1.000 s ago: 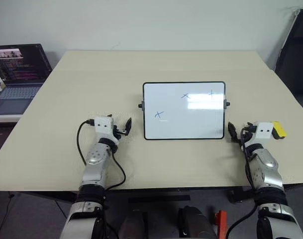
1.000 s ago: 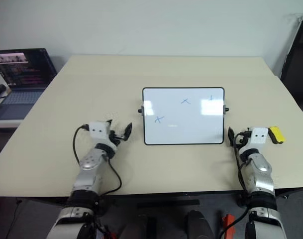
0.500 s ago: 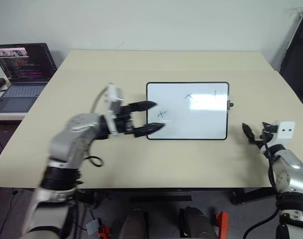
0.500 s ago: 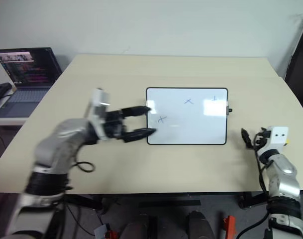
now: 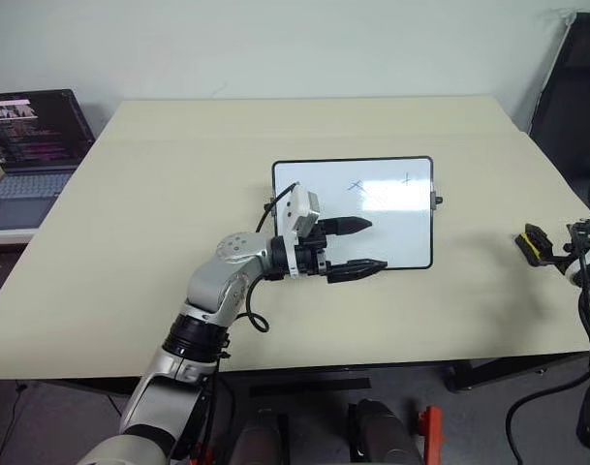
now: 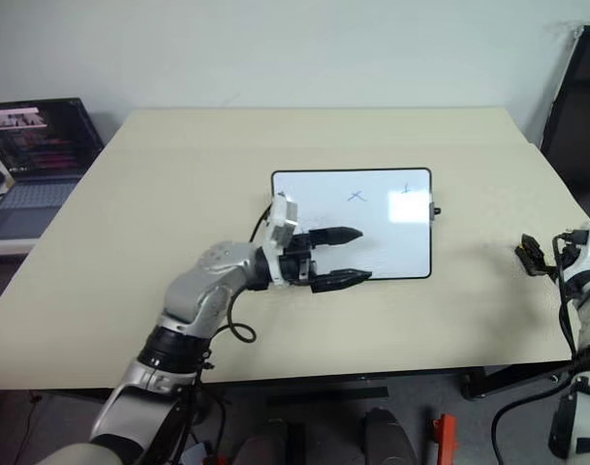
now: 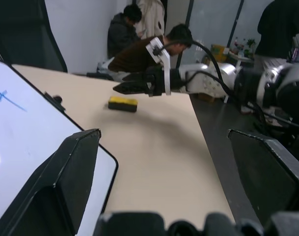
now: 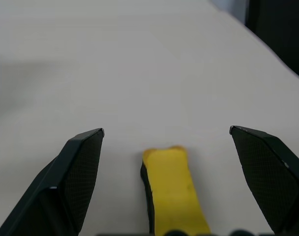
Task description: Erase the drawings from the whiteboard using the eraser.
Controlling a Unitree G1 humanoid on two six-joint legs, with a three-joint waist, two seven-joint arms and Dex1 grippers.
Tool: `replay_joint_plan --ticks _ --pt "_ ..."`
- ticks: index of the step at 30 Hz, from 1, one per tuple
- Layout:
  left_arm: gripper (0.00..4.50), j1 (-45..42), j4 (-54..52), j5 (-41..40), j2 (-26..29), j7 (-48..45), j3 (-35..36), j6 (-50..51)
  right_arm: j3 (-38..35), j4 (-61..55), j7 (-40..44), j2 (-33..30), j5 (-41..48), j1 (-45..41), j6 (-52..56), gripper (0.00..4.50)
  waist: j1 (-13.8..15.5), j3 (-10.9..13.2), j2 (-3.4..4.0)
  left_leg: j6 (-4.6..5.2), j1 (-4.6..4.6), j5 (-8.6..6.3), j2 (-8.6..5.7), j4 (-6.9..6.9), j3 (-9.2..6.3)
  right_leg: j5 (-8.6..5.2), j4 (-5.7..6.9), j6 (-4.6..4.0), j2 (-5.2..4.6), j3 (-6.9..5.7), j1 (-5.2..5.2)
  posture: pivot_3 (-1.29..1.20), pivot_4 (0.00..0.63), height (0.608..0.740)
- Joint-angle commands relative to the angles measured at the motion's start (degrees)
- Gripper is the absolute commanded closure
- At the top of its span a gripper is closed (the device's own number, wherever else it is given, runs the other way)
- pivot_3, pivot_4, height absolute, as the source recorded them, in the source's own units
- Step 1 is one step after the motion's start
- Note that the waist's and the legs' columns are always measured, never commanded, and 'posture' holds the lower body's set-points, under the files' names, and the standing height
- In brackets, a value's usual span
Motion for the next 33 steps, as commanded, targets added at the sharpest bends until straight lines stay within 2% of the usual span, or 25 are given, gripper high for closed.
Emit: replay_joint_plan --ticks 1,8,19,22,28,30,33 --pt "0.0 0.5 -3.8 -0.3 1.1 -0.3 0.9 0.7 0.2 4.5 2.6 -2.0 -1.0 -2.0 -3.4 0.01 0.1 0.0 -0.01 0.0 -0.01 0.0 0.0 0.0 0.0 0.0 -0.01 0.0 0.0 0.0 0.0 0.0 0.15 0.74" --pt "0.0 1.2 -5.4 -0.6 2.1 0.2 1.4 2.1 0.5 10.4 3.5 -3.0 -2.4 -3.1 -4.9 0.01 0.1 0.0 0.0 0.0 -0.04 0.0 -0.03 0.02 0.01 0.01 -0.04 0.03 -0.03 0.01 0.0 0.0 0.15 0.74" --pt "0.0 2.0 -7.3 -0.7 2.3 1.2 1.4 3.7 0.7 12.2 4.2 -2.3 -2.7 -2.5 -5.0 0.01 0.0 0.0 0.0 0.0 -0.02 0.0 -0.03 0.02 0.01 0.01 -0.02 0.03 -0.03 0.02 0.0 0.0 0.15 0.74" --pt "0.0 2.1 -7.6 -0.8 2.4 1.3 1.5 4.1 0.7 12.4 3.7 -2.0 -2.9 -2.6 -5.4 0.58 0.0 0.0 0.0 0.0 -0.02 0.0 -0.03 0.02 0.01 0.01 -0.02 0.03 -0.03 0.02 0.0 0.0 0.15 0.74" --pt "0.0 2.2 -8.2 -0.8 2.7 1.5 1.8 4.7 0.8 12.6 2.8 -1.2 -3.0 -2.8 -6.0 2.79 0.0 0.0 0.0 -0.01 -0.01 0.0 -0.02 0.02 0.01 0.01 -0.01 0.03 -0.03 0.02 0.0 0.0 0.15 0.74" --pt "0.0 2.2 -8.3 -0.8 2.7 1.6 1.8 4.9 0.7 12.6 2.4 -1.0 -2.9 -2.7 -6.3 3.39 0.0 0.0 0.0 -0.01 -0.02 0.0 -0.02 0.02 0.01 0.01 -0.02 0.03 -0.03 0.02 0.01 0.0 0.15 0.74" --pt "0.0 2.2 -8.5 -0.9 2.6 1.7 1.8 5.0 0.6 12.4 2.0 -0.5 -2.8 -2.4 -6.7 3.48 0.0 0.0 0.0 -0.01 -0.01 0.0 -0.03 0.02 0.01 0.01 -0.02 0.03 -0.03 0.02 0.01 0.0 0.15 0.74"
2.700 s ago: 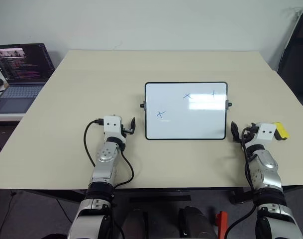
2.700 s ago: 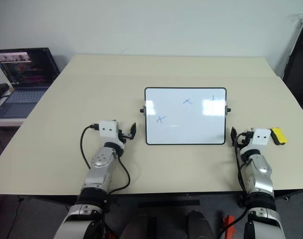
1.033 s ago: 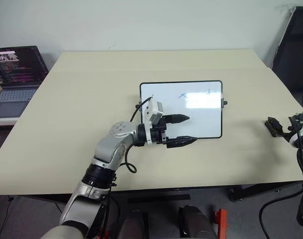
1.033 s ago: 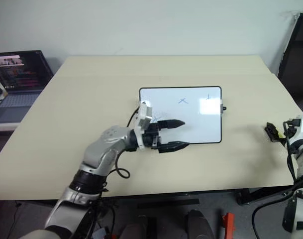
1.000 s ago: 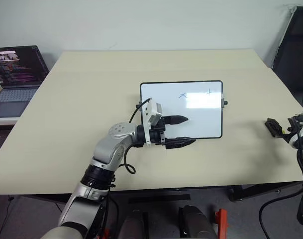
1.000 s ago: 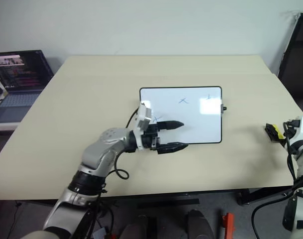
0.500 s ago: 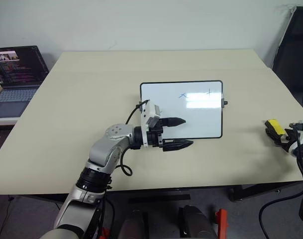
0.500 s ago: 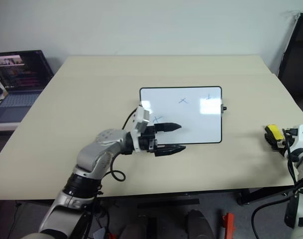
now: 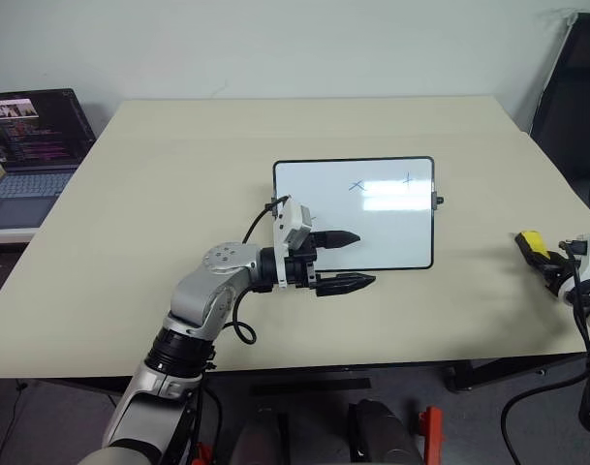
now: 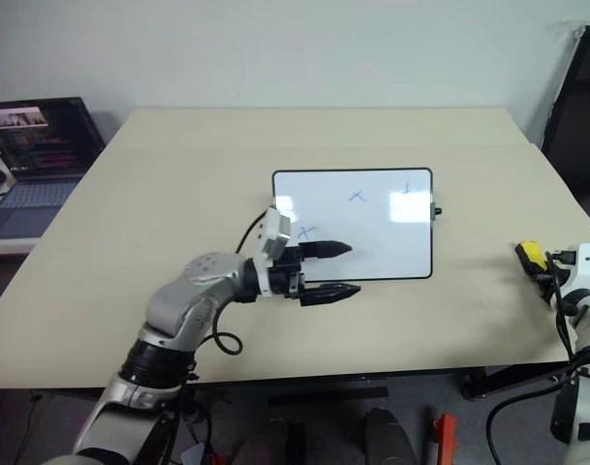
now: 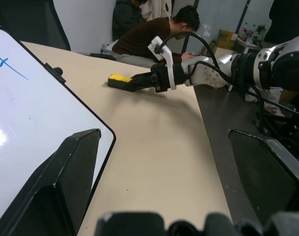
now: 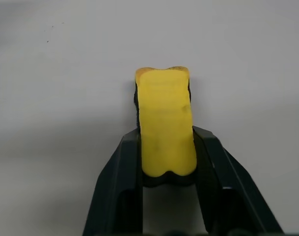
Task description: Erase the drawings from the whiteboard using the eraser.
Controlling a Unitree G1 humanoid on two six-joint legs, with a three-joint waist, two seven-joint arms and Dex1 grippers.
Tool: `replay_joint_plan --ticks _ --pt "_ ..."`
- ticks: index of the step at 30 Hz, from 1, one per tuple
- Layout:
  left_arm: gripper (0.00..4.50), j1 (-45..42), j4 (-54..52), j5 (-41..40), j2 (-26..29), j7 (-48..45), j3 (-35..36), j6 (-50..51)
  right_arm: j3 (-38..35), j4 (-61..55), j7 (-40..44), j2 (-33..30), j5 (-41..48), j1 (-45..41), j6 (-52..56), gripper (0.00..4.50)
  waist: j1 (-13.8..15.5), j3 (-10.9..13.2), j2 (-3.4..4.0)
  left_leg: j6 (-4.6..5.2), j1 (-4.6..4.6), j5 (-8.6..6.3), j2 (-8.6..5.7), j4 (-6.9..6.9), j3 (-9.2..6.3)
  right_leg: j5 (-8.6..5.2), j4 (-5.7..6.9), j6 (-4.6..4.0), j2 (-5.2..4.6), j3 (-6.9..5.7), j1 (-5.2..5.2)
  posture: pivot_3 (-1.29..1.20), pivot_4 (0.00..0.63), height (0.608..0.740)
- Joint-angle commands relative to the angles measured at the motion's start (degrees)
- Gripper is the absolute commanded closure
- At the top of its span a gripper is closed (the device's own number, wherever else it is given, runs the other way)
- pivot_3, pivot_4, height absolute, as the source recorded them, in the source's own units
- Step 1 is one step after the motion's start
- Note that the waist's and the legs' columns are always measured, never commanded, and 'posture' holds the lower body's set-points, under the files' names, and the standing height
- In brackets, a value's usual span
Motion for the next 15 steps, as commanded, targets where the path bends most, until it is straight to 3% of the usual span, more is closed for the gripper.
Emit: replay_joint_plan --ticks 1,6,10,15 --pt "0.0 -0.1 -2.9 -0.8 0.2 0.4 1.2 0.1 -0.7 -0.2 -0.7 0.0 0.1 -0.2 -1.6 3.48 0.0 0.0 0.0 0.0 0.0 0.0 0.0 0.0 0.0 0.0 0.0 0.0 0.0 0.0 0.0 0.0 0.15 0.74" --pt "0.0 0.1 -3.1 -0.9 0.5 0.9 1.7 0.1 -2.7 -2.1 -1.0 0.1 2.4 0.9 -2.6 3.48 0.0 0.0 0.0 0.0 0.0 0.0 0.0 0.0 0.0 0.0 0.0 0.0 0.0 0.0 0.0 0.0 0.15 0.74" --pt "0.0 0.2 -2.2 -0.4 2.6 1.3 4.1 -1.0 -7.5 -13.0 1.0 -0.7 8.4 2.6 -0.3 3.48 -0.1 0.0 0.03 0.0 0.0 0.0 0.0 0.0 0.0 0.0 0.01 0.0 0.0 0.01 0.0 0.0 0.15 0.74" --pt "0.0 2.4 -2.1 -0.8 8.7 1.1 10.4 -1.4 -13.2 -54.9 -2.7 1.4 26.3 9.6 19.5 3.49 -0.3 0.0 0.21 0.0 0.01 0.0 0.05 -0.01 -0.02 -0.01 0.1 0.01 0.03 0.03 -0.05 0.0 0.15 0.74"
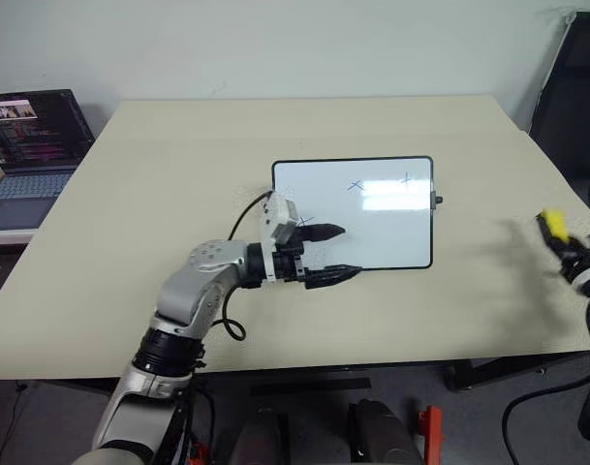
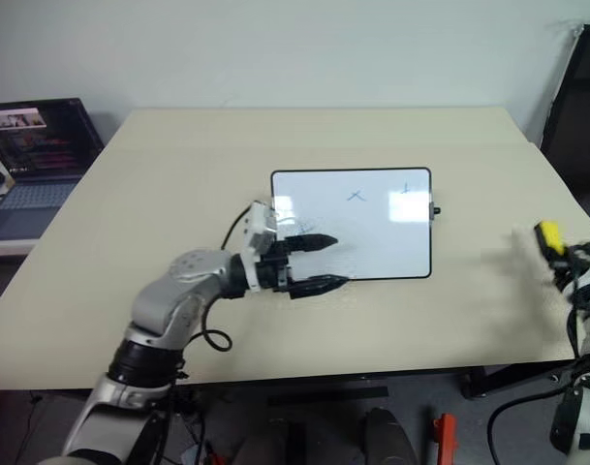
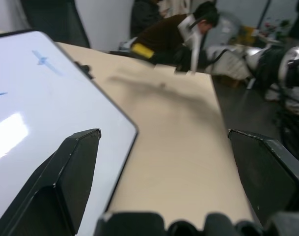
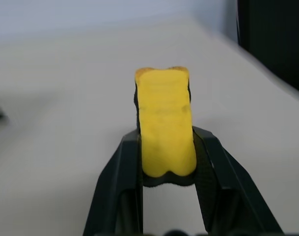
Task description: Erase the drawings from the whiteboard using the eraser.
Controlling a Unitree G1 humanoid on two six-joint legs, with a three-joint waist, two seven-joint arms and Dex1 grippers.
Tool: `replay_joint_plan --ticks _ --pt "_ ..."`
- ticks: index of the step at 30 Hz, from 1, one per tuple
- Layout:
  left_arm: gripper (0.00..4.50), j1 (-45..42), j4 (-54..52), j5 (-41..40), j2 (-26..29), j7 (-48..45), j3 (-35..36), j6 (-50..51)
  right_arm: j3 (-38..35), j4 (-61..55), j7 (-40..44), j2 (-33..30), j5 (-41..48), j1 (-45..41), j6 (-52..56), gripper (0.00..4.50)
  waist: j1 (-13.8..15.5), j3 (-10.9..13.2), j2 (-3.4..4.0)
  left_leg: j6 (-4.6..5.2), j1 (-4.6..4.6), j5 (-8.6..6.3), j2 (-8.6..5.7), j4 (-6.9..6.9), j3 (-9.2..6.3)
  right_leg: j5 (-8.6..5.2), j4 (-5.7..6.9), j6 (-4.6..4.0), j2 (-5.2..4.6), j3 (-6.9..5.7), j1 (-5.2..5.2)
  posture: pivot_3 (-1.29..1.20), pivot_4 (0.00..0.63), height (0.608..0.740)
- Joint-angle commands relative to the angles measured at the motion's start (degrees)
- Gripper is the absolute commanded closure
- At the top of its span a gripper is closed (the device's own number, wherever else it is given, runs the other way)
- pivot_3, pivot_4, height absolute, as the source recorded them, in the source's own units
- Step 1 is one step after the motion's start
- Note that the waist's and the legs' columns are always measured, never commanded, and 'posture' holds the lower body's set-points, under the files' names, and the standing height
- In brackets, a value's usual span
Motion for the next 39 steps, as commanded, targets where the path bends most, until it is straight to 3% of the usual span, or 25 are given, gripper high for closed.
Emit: replay_joint_plan --ticks 1,6,8,12,15,20,28,39 --pt "0.0 1.4 -1.8 -0.8 3.5 0.0 5.1 -1.0 -3.2 -27.0 -3.5 0.4 12.9 1.5 12.5 3.49 -0.2 0.0 0.05 0.0 0.01 0.0 0.04 -0.01 -0.01 -0.01 0.05 -0.02 0.03 0.0 -0.01 0.0 0.15 0.74" --pt "0.0 3.4 -0.3 -0.2 6.5 0.8 8.9 -1.5 -0.4 -43.0 -7.7 0.9 22.8 -3.3 22.3 3.49 0.6 0.0 0.0 0.0 -0.03 0.0 0.07 0.08 -0.11 -0.03 -0.02 0.04 0.05 -0.14 0.05 0.0 0.15 0.74" --pt "0.0 4.6 1.0 0.2 7.5 1.1 10.9 -2.8 6.8 -47.5 -6.5 2.8 23.1 -7.9 24.0 3.49 0.5 0.0 0.0 0.0 -0.07 0.0 0.06 0.15 -0.09 -0.02 -0.01 0.05 0.03 -0.13 0.04 0.0 0.15 0.74" --pt "0.0 6.2 0.0 -0.1 7.8 2.8 13.1 -3.8 23.5 -48.6 -0.3 7.1 13.4 -13.7 21.6 3.49 0.2 0.0 -0.01 0.01 -0.03 0.0 0.16 0.13 -0.12 -0.04 0.03 0.01 0.11 -0.19 -0.01 0.0 0.15 0.74" --pt "0.0 8.0 -1.6 -0.1 7.8 4.1 13.7 -4.0 35.7 -44.5 5.4 9.5 1.4 -17.2 14.9 3.49 0.6 0.1 -0.03 0.0 -0.1 -0.01 0.16 0.13 -0.14 0.0 -0.02 -0.07 0.1 -0.22 -0.03 0.0 0.15 0.74" --pt "0.0 10.9 -4.2 0.1 7.6 5.8 13.6 -3.9 47.8 -33.4 10.5 13.9 -15.0 -20.4 0.3 3.49 1.5 0.1 -0.08 -0.01 -0.2 -0.01 0.13 0.13 -0.17 0.02 -0.08 -0.08 0.03 -0.31 -0.09 0.0 0.15 0.74" --pt "0.0 11.6 -3.5 1.6 5.2 8.3 12.5 -6.7 52.1 -15.3 11.1 19.5 -27.9 -22.9 -15.5 3.5 1.7 0.1 -0.1 -0.02 -0.17 -0.01 0.12 0.13 -0.17 0.03 -0.03 -0.1 0.02 -0.31 -0.08 0.0 0.15 0.74" --pt "0.0 11.3 -3.1 3.1 2.9 8.7 9.4 -8.8 51.3 4.3 2.7 22.9 -37.0 -27.2 -23.1 3.5 1.5 0.1 -0.09 -0.02 -0.13 -0.01 0.12 0.12 -0.17 0.04 0.02 -0.13 0.03 -0.3 -0.09 0.0 0.15 0.74"
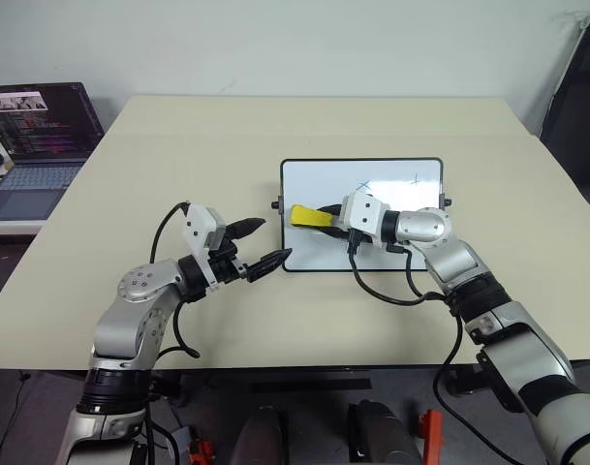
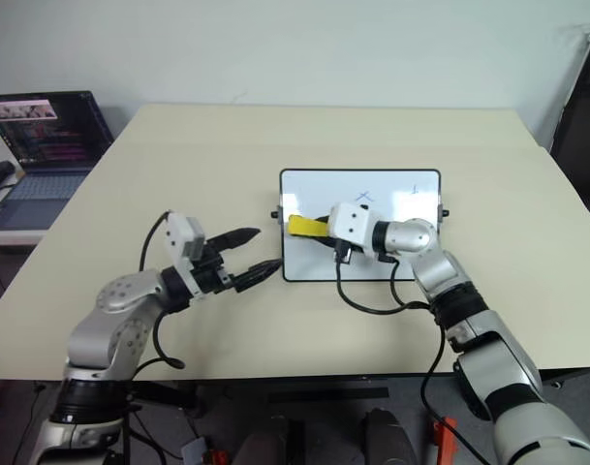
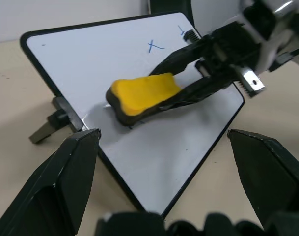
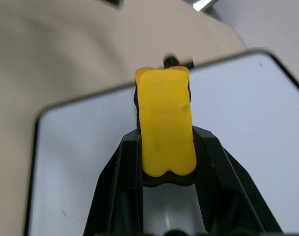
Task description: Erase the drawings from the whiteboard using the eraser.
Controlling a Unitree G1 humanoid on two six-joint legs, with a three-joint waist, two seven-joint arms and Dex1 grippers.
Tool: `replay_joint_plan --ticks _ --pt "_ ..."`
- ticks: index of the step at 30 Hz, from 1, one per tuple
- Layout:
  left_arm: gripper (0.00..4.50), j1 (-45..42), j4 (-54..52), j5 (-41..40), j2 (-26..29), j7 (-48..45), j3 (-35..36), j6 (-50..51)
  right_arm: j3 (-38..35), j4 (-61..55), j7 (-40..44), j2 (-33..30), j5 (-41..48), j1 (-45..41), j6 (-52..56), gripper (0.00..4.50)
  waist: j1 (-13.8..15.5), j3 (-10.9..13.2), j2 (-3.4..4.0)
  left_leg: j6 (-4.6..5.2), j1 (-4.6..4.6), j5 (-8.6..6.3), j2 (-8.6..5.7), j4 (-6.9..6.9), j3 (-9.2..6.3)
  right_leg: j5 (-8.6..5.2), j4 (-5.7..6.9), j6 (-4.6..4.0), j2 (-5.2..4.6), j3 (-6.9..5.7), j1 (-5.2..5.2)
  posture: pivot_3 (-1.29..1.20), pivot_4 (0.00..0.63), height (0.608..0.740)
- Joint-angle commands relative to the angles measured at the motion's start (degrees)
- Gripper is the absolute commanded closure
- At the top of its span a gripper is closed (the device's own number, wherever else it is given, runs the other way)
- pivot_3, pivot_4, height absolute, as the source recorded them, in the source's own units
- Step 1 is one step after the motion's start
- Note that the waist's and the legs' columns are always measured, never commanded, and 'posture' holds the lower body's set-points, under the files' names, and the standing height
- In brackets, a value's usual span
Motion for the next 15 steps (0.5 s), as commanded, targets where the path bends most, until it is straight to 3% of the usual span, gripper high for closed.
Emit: replay_joint_plan --ticks 1,8,15 --pt "0.0 -0.6 -1.0 0.2 -0.1 -0.2 -0.1 -1.4 -1.3 4.4 -3.8 0.4 -3.3 -3.0 -2.7 3.5 -0.1 0.0 0.0 0.0 0.01 0.0 0.0 0.0 0.0 0.0 0.0 0.0 0.0 0.0 0.0 0.0 0.15 0.74" --pt "0.0 0.0 -1.6 -0.3 -0.3 -0.2 0.0 -1.3 0.3 11.4 -8.5 0.6 -9.3 -4.6 -4.7 3.5 -0.1 0.0 -0.01 0.01 0.17 0.02 0.0 0.06 -0.01 0.02 0.12 -0.03 0.01 0.01 0.13 0.0 0.15 0.74" --pt "0.0 0.3 -1.9 -0.6 0.0 -0.3 0.5 -1.0 2.4 11.2 -4.1 1.1 -10.9 -1.9 -5.8 3.5 -0.2 0.0 -0.04 0.06 0.32 0.05 -0.03 0.45 -0.01 -0.03 0.63 0.01 0.02 0.08 0.19 0.0 0.15 0.74"
